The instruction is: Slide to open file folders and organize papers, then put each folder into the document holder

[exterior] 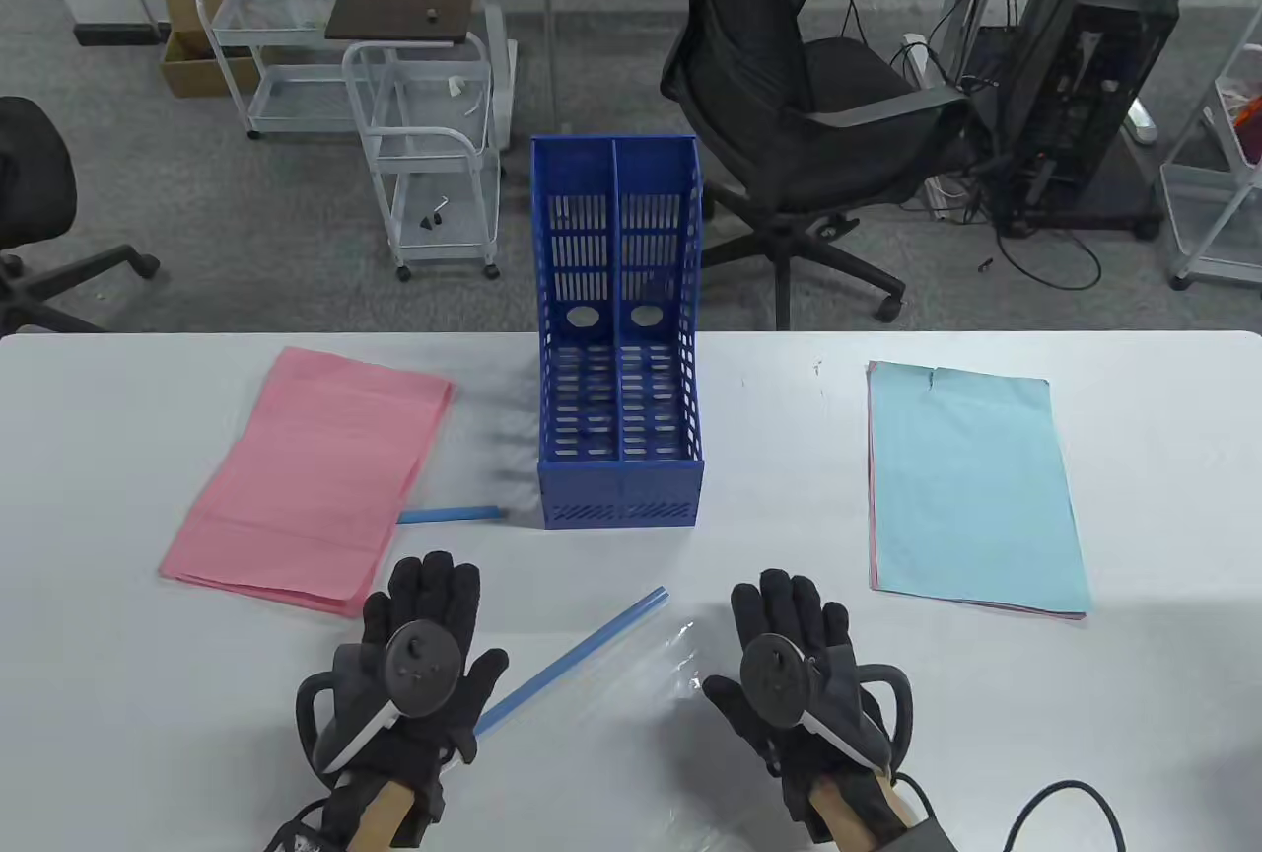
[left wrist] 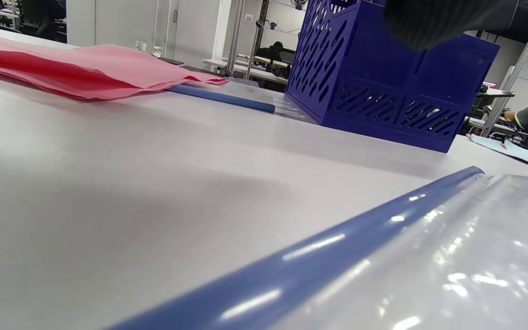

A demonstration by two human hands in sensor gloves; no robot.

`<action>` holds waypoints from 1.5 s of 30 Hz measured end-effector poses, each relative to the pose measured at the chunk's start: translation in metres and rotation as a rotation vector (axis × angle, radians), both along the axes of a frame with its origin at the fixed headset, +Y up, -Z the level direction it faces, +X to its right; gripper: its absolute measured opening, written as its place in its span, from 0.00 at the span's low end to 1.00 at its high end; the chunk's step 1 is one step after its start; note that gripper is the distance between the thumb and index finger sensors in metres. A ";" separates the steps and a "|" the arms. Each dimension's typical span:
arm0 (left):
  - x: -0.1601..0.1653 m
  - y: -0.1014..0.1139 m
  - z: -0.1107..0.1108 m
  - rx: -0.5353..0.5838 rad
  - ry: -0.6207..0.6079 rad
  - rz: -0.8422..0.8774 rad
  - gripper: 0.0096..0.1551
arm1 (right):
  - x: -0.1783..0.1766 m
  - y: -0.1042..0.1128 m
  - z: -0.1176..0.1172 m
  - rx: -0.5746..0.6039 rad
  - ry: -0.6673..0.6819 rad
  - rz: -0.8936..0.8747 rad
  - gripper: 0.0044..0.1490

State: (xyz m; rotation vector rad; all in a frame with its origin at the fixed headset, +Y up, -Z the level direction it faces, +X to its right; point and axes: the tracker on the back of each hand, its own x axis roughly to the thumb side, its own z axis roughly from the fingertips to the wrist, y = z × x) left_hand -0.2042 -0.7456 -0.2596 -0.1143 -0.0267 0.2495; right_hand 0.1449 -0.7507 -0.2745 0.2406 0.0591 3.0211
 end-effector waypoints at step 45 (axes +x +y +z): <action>0.051 -0.023 -0.008 -0.159 -0.144 -0.099 0.27 | 0.002 -0.007 -0.005 -0.113 -0.020 -0.111 0.59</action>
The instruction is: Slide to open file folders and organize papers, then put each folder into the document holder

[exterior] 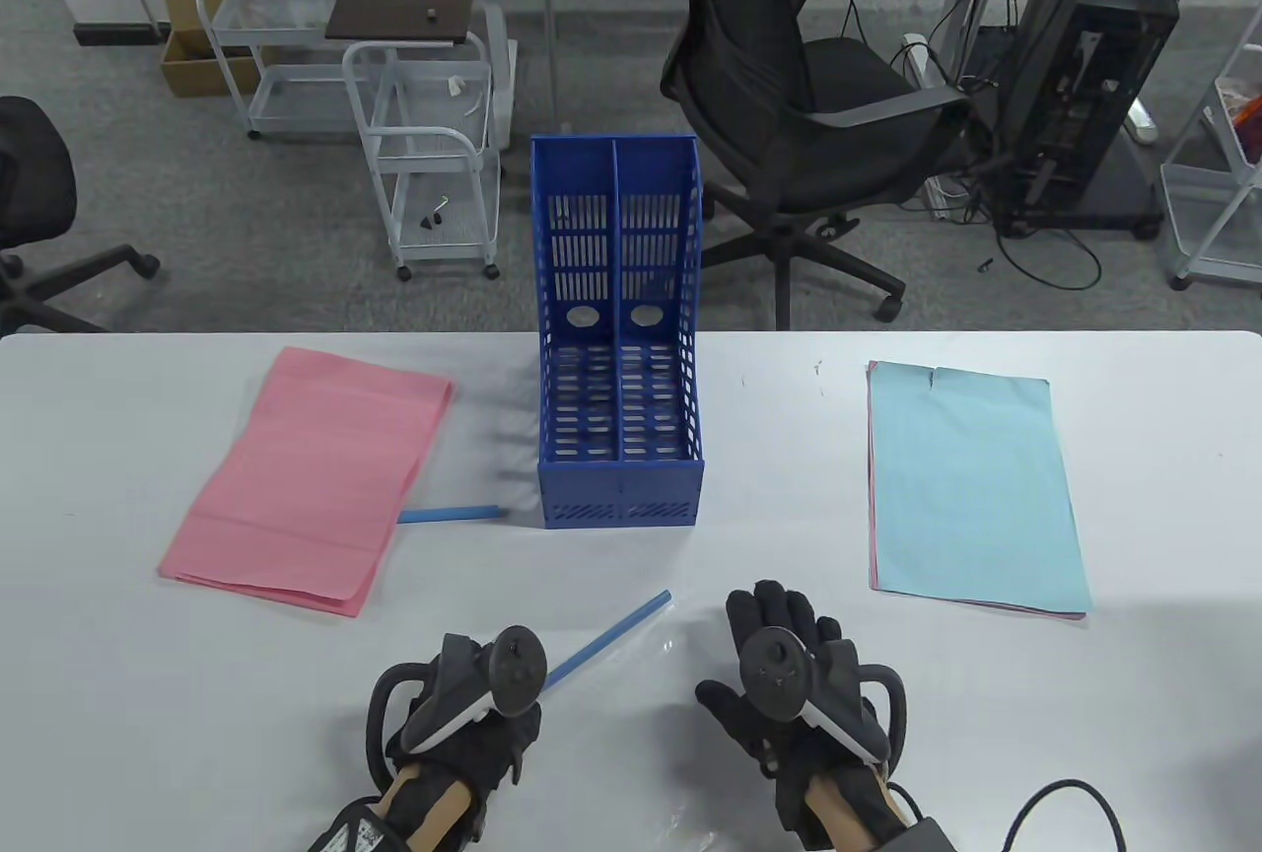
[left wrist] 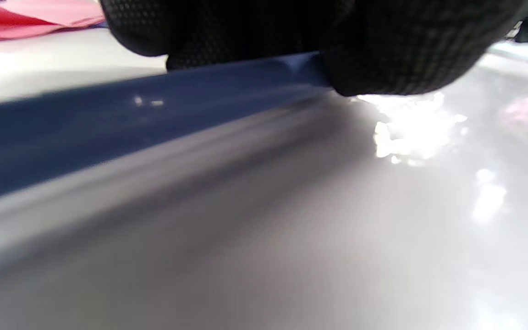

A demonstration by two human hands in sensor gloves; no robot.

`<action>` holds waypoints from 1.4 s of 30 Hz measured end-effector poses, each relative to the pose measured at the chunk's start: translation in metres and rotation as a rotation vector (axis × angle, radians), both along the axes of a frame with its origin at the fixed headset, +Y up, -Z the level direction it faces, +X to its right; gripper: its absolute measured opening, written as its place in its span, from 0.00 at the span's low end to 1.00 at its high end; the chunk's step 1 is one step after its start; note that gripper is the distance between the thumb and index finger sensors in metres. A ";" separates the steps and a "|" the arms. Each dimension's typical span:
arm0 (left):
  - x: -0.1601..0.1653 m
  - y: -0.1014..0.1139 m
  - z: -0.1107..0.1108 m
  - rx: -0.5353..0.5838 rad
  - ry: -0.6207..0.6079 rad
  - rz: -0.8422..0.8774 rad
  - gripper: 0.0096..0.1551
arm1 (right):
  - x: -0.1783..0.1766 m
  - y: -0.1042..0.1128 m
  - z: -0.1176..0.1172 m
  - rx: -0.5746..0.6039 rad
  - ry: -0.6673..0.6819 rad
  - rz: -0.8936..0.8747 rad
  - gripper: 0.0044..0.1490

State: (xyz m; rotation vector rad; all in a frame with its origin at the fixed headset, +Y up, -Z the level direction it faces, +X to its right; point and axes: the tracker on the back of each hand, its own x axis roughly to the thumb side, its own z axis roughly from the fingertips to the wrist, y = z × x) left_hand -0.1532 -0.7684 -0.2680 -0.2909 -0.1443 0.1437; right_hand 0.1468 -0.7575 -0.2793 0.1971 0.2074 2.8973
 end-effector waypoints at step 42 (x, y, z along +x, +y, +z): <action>-0.039 0.037 0.012 -0.138 -0.054 0.360 0.24 | 0.072 0.035 -0.003 0.193 -0.305 -0.796 0.25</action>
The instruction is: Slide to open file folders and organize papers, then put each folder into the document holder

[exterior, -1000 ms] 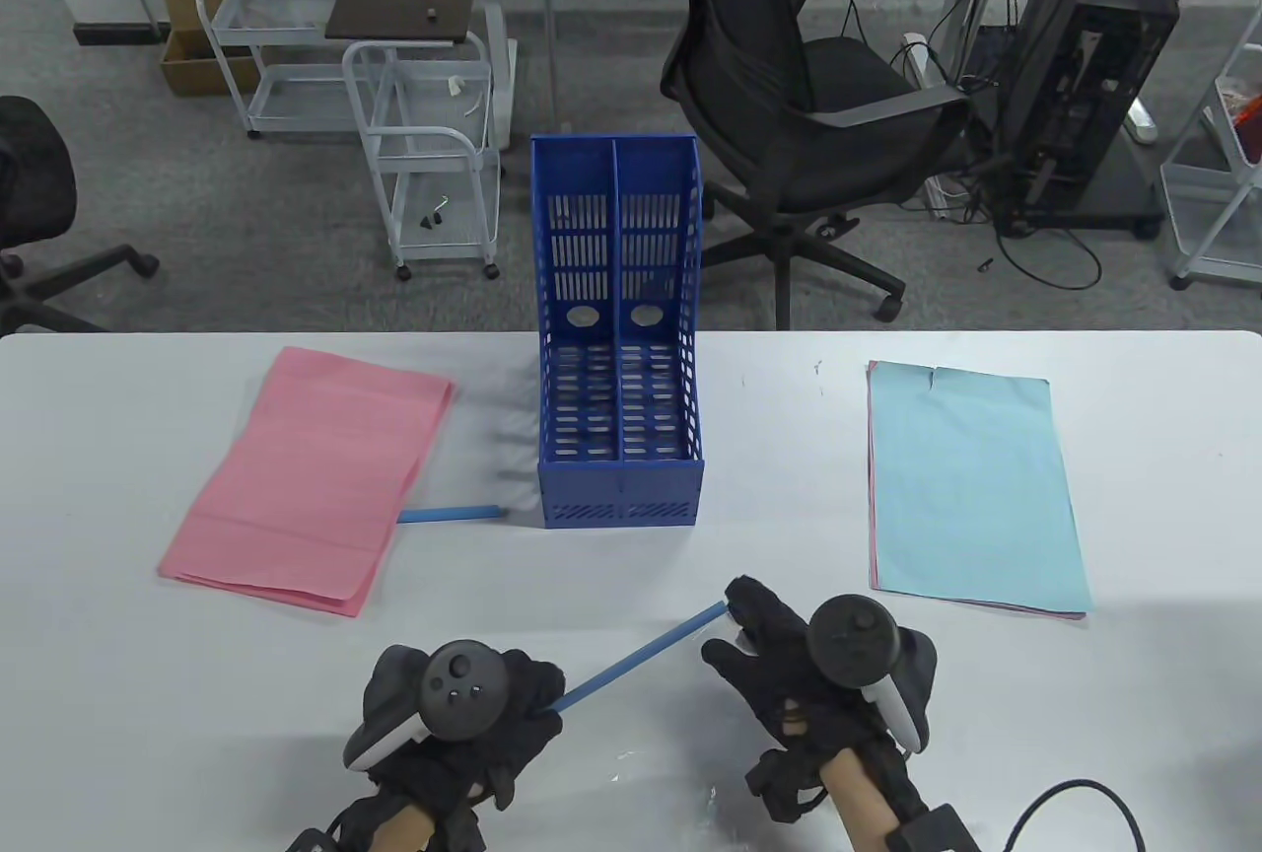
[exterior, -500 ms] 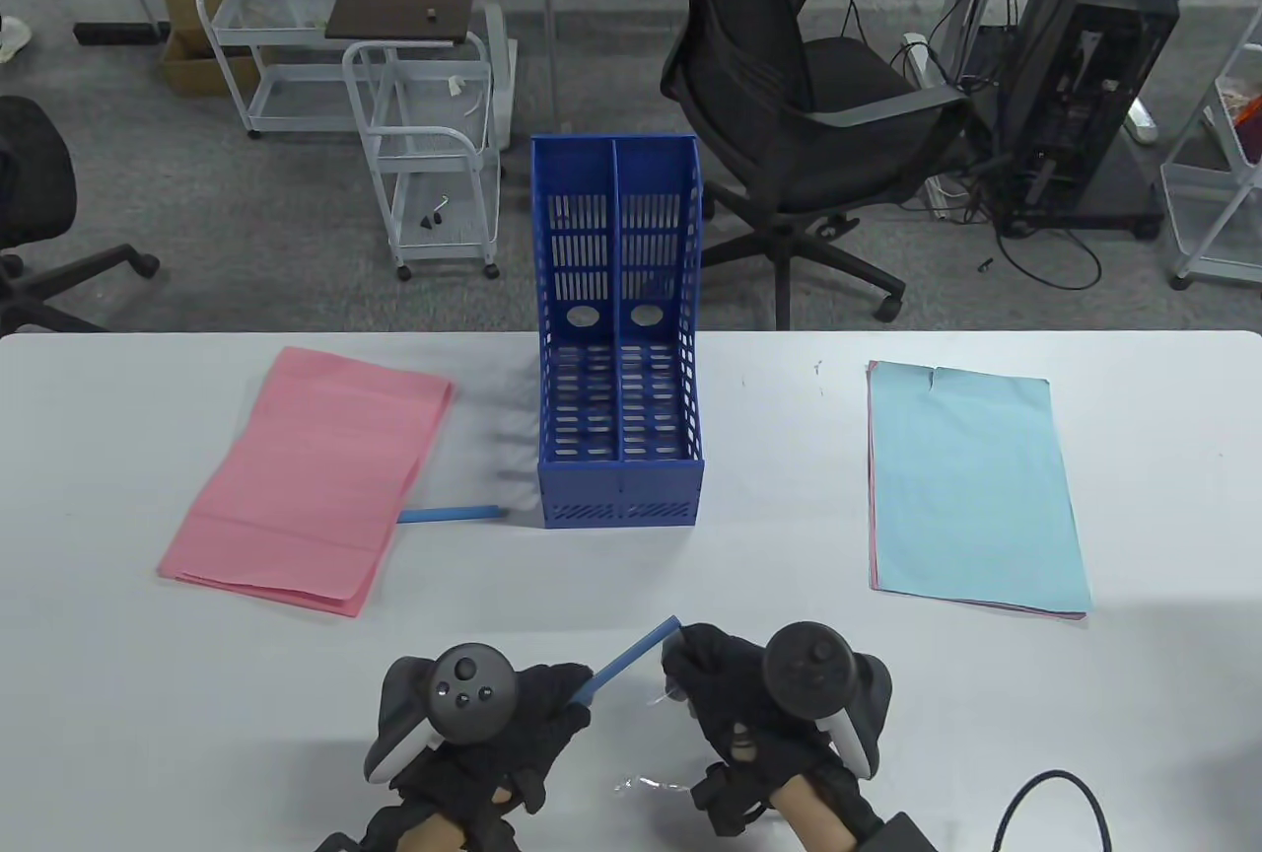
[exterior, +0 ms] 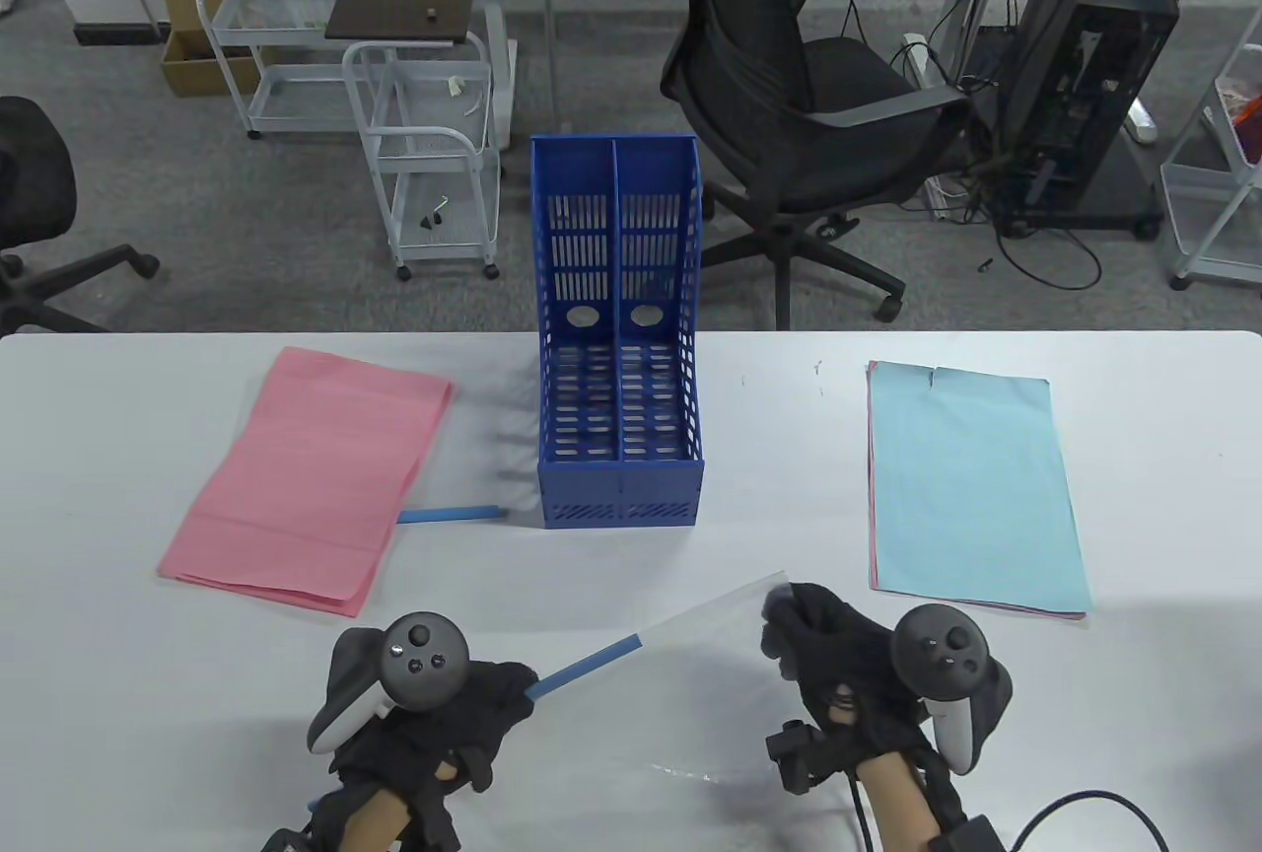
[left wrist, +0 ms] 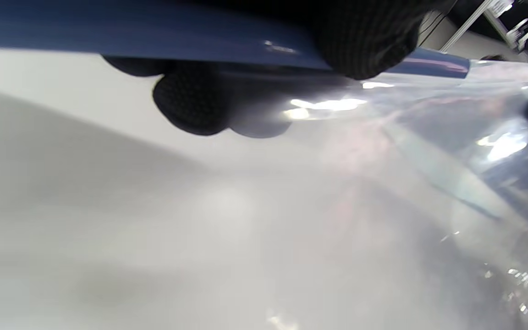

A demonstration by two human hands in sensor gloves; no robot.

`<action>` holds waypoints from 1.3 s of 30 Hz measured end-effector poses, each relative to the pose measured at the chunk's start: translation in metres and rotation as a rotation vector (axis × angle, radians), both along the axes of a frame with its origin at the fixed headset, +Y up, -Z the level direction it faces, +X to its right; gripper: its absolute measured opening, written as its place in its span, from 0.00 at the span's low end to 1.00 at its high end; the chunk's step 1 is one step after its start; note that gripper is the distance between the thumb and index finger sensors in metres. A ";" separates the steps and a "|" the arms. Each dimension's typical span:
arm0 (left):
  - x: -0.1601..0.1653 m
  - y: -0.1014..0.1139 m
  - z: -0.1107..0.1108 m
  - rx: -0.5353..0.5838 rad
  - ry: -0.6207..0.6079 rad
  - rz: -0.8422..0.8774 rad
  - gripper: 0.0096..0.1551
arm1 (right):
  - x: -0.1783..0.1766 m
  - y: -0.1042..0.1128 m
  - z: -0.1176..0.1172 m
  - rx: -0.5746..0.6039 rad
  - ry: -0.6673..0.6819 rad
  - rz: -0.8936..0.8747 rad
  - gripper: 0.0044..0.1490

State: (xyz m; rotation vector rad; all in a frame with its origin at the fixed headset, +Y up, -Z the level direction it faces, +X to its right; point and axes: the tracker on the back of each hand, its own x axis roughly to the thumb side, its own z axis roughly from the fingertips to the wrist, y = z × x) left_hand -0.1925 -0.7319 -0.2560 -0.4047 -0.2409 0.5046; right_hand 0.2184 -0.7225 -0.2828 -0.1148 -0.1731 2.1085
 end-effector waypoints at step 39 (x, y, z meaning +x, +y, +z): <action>-0.058 -0.046 -0.028 0.006 0.539 -0.402 0.26 | 0.017 -0.001 -0.006 -0.064 -0.006 0.076 0.25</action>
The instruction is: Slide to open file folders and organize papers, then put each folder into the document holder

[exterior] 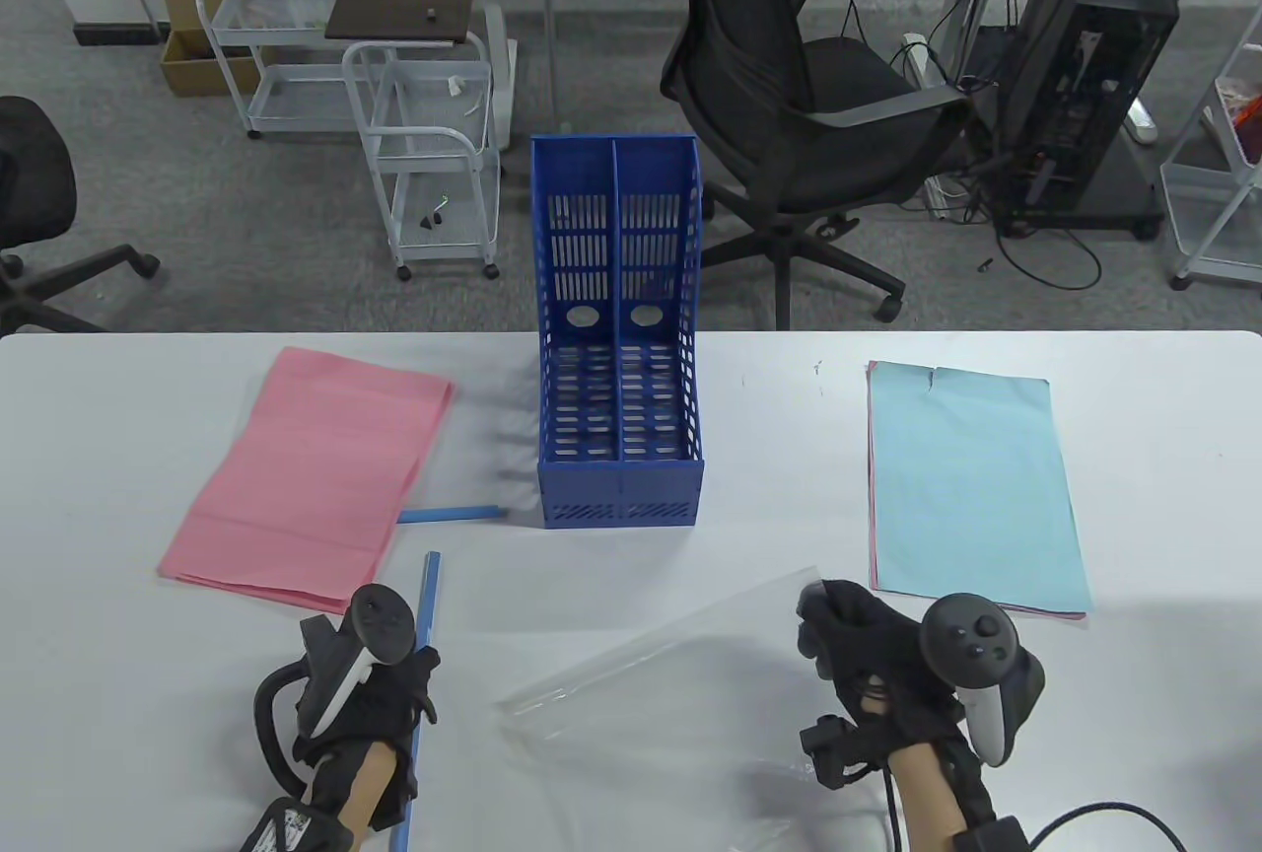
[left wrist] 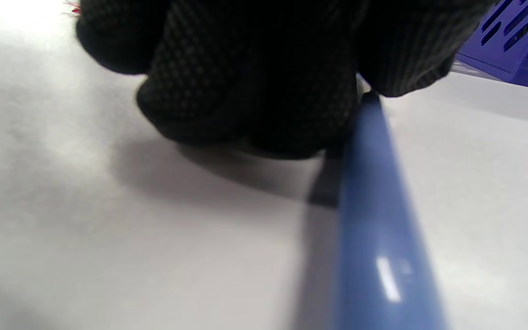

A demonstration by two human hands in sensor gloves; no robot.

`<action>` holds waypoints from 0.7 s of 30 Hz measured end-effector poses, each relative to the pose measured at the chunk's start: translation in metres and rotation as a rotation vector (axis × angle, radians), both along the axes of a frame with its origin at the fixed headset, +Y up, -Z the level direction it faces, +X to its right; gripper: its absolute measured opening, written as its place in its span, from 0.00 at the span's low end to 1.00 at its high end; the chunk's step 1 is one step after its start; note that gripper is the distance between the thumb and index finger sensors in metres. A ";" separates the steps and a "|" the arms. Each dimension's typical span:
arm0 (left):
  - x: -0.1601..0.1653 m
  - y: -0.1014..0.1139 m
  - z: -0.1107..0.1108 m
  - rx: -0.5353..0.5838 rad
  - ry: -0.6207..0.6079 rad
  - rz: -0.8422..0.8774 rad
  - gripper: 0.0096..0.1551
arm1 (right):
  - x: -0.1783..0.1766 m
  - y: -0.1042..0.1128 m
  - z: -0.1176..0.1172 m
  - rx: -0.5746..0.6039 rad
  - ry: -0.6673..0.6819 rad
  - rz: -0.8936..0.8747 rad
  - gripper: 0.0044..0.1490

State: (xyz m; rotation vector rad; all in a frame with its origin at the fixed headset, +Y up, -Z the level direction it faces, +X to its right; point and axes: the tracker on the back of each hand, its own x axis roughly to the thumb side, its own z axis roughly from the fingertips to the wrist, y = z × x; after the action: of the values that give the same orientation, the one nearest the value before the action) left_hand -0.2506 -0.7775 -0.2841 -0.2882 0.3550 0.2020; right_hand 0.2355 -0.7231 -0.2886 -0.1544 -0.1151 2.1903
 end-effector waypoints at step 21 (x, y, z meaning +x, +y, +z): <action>0.119 0.060 0.003 0.025 -0.659 0.555 0.27 | -0.038 0.028 0.021 0.316 0.310 -0.076 0.25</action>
State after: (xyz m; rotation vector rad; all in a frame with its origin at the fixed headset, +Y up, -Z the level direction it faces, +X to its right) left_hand -0.1312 -0.7174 -0.2816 -0.4055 -0.3900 0.6346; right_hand 0.1979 -0.6947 -0.2681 0.3513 -0.2730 2.0627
